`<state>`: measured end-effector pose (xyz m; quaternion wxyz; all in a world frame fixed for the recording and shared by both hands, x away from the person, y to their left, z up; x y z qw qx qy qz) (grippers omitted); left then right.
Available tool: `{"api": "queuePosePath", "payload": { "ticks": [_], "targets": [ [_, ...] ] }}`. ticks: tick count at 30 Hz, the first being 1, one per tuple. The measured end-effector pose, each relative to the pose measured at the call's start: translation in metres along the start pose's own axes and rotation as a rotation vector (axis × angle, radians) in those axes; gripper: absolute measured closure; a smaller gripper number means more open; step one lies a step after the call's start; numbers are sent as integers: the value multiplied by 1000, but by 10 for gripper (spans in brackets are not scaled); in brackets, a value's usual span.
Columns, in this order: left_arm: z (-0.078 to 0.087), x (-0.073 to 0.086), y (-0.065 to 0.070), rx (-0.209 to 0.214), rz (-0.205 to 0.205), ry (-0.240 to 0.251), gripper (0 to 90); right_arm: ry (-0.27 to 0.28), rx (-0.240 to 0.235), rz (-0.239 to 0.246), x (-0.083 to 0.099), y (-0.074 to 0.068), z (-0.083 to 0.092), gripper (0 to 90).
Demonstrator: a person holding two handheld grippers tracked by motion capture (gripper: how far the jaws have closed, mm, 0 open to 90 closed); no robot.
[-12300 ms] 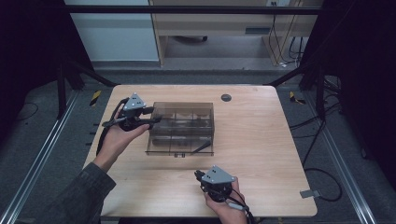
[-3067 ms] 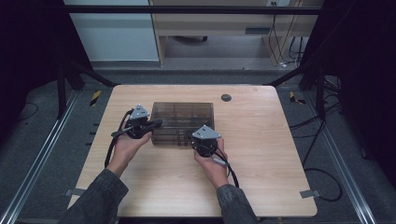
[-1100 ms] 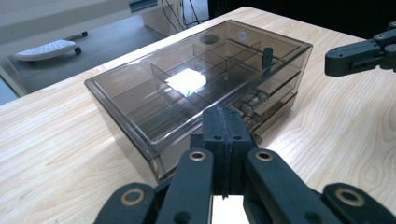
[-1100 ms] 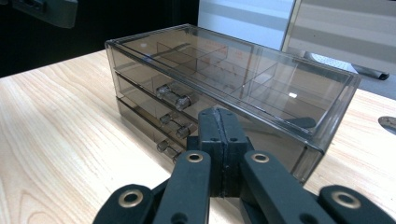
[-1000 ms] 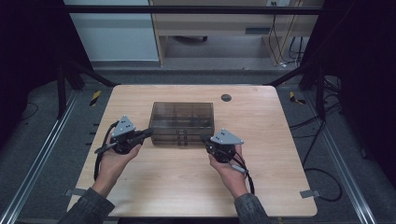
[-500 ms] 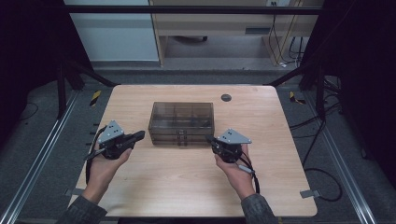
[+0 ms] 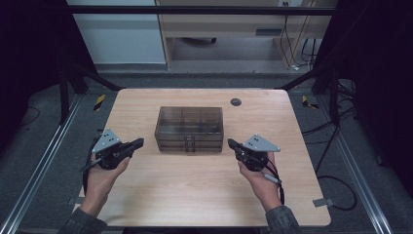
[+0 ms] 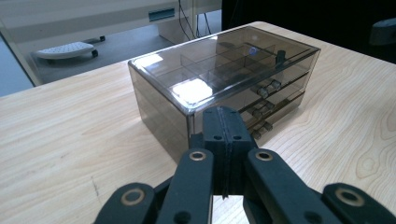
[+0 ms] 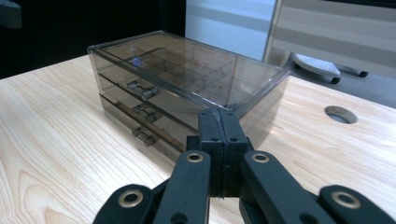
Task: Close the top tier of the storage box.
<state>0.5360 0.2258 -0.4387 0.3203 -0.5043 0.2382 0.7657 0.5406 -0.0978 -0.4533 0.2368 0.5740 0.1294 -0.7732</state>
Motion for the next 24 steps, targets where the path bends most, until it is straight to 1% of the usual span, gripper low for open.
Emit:
{"api": "queuePosePath", "payload": {
  "ticks": [1,2,3,4,5,6,7,8,10,11,12,13,18,24],
  "targets": [
    [2,5,-2,-21,-13,-11,896,2,4,-2,0,2,2,900],
    [2,5,-2,-21,-13,-11,896,2,4,-2,0,2,2,900],
    [2,7,-3,-20,-10,-11,896,8,17,2,2,7,7,900],
    [3,9,-4,-20,-3,-11,896,8,17,2,2,7,7,900],
    [6,11,-9,-29,-2,-12,896,6,29,-4,6,12,10,900],
    [6,11,-9,-29,-2,-12,896,6,29,-4,6,12,10,900],
    [8,11,-11,-33,6,-7,897,2,37,-12,10,17,14,900],
    [10,11,-13,-38,7,-3,897,2,37,-12,10,17,14,900],
    [13,12,-16,-45,11,0,897,1,47,-19,13,23,17,900],
    [15,13,-18,-48,13,-2,897,5,56,-26,15,28,21,900],
    [16,14,-19,-52,11,-4,897,5,56,-26,15,28,21,900],
    [18,16,-21,-55,17,-4,897,5,63,-31,16,32,24,900],
    [20,21,-23,-62,22,-5,896,6,77,-39,18,38,28,900],
    [23,32,-26,-72,24,-20,896,-2,95,-43,23,47,35,900]
  ]
}}
Point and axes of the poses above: each handheld gripper's, and its own axes: z roughly backward along the jaws, x roughly out of its underside, y roughly to its right, the point moved 9 cm from there along -z, roughly forward along the jaws, and after that the axes turned 7 degrees about x, right-handed, at the moved point
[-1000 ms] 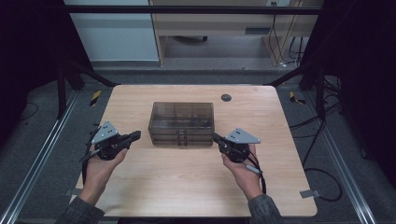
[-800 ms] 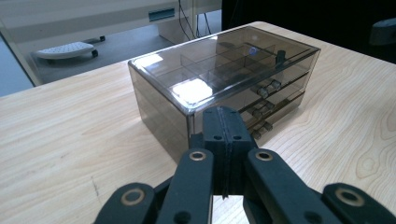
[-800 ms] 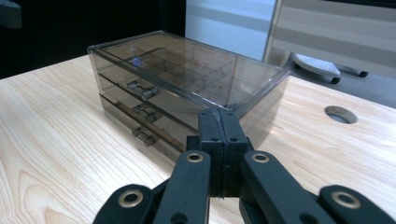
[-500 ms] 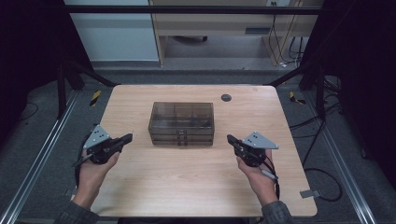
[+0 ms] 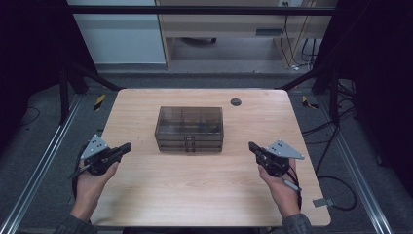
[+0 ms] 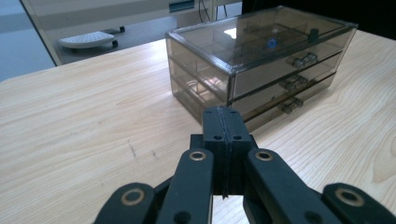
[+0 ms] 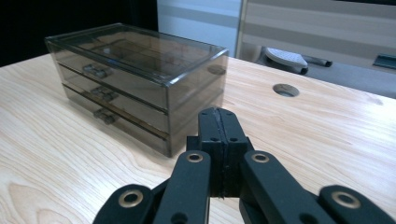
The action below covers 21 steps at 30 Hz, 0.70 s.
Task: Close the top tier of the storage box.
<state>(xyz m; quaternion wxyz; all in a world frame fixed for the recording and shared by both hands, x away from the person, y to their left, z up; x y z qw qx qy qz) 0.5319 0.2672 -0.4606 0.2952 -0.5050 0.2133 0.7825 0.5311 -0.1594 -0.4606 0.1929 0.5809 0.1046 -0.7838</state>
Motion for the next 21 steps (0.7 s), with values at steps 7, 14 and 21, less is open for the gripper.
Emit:
{"api": "queuePosePath", "payload": {
  "ticks": [7,14,21],
  "targets": [
    [2,8,-6,-14,4,-14,896,-9,30,-26,8,18,6,900],
    [-3,14,-3,-12,-6,-35,851,-18,52,-36,15,28,12,887],
    [-5,20,-8,-75,-37,-44,677,-33,78,-58,23,39,16,800]
  ]
}}
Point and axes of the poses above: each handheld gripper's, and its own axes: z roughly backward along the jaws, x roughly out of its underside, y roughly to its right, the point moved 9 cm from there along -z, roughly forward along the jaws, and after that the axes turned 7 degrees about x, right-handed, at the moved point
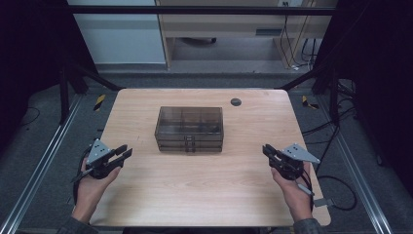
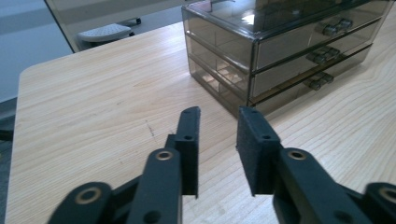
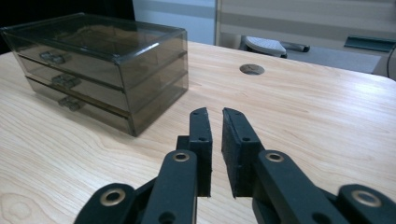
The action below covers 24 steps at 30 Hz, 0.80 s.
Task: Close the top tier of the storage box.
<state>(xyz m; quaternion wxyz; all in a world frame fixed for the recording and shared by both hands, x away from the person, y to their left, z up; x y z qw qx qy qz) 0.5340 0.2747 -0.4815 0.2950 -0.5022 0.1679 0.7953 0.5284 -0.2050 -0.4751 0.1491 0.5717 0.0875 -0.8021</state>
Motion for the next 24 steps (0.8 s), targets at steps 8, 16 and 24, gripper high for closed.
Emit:
{"api": "queuePosePath", "payload": {
  "ticks": [8,16,24],
  "targets": [
    [-6,10,-3,-29,-6,-30,501,-33,21,-27,13,11,-3,693],
    [-21,30,4,-9,-22,-111,328,-81,42,-50,34,16,-9,538],
    [-30,46,4,8,-8,-175,172,-133,42,-54,50,16,-19,364]
  ]
}}
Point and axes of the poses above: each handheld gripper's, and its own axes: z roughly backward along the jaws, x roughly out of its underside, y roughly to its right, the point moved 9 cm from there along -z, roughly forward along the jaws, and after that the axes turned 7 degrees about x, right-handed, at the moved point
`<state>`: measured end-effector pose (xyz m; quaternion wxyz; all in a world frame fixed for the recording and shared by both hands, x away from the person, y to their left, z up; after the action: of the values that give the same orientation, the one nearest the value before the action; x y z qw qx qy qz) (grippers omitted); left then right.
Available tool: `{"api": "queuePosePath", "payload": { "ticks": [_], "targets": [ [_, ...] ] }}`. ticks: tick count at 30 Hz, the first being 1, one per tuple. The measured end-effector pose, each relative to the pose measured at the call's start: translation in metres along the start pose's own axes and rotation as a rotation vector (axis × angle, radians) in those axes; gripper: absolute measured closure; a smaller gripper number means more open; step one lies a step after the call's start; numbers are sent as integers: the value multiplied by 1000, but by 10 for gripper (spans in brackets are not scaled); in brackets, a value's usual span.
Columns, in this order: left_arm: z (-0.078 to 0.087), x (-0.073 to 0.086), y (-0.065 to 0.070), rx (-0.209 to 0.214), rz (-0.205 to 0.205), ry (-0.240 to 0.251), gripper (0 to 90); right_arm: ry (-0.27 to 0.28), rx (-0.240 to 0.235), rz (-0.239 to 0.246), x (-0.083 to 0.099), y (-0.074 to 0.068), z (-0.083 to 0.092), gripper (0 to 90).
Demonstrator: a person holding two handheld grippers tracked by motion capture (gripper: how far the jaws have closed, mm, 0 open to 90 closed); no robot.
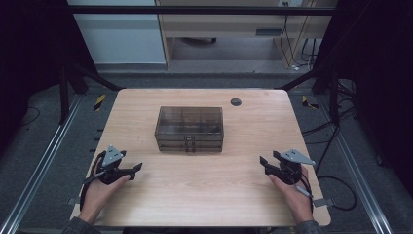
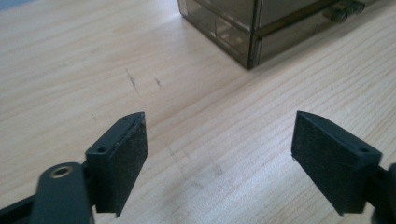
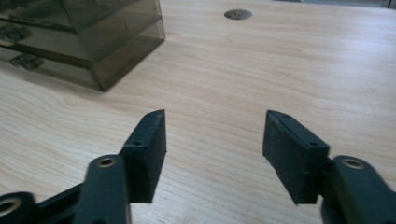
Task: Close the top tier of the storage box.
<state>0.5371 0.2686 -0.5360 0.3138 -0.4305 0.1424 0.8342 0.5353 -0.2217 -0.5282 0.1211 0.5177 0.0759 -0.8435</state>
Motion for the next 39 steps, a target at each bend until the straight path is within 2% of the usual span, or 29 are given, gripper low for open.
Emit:
{"api": "queuePosePath", "payload": {
  "ticks": [4,7,8,12,21,27,29,33,39],
  "targets": [
    [-2,4,-1,-8,13,-7,128,-21,0,-12,5,2,-4,304],
    [-4,6,-3,-14,21,-9,111,-49,18,-16,10,5,-7,257],
    [-5,7,-3,-14,22,-13,102,-67,21,-27,14,6,-10,219],
    [-8,13,-3,-10,17,-16,94,-88,20,-29,19,6,-14,170],
    [-11,15,-4,-10,26,-6,86,-80,24,-5,19,2,-19,124],
    [-11,15,-3,-15,17,14,86,-72,19,14,18,-2,-21,84],
    [-10,13,-3,-20,19,40,86,-71,11,18,17,-4,-21,74],
    [-9,12,-4,-25,22,52,86,-74,10,30,17,-4,-22,68],
    [-4,11,-5,-31,31,98,85,-75,13,31,17,-4,-22,67]
  ]
}}
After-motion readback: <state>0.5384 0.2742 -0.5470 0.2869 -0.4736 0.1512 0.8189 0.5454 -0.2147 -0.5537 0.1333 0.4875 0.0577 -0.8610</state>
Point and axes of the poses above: each handheld gripper's, and its own axes: z roughly backward along the jaws, x roughly out of its underside, y roughly to its right, the point moved 9 cm from there along -z, roughly forward along the jaws, and after that the axes turned 7 degrees about x, right-handed, at the moved point
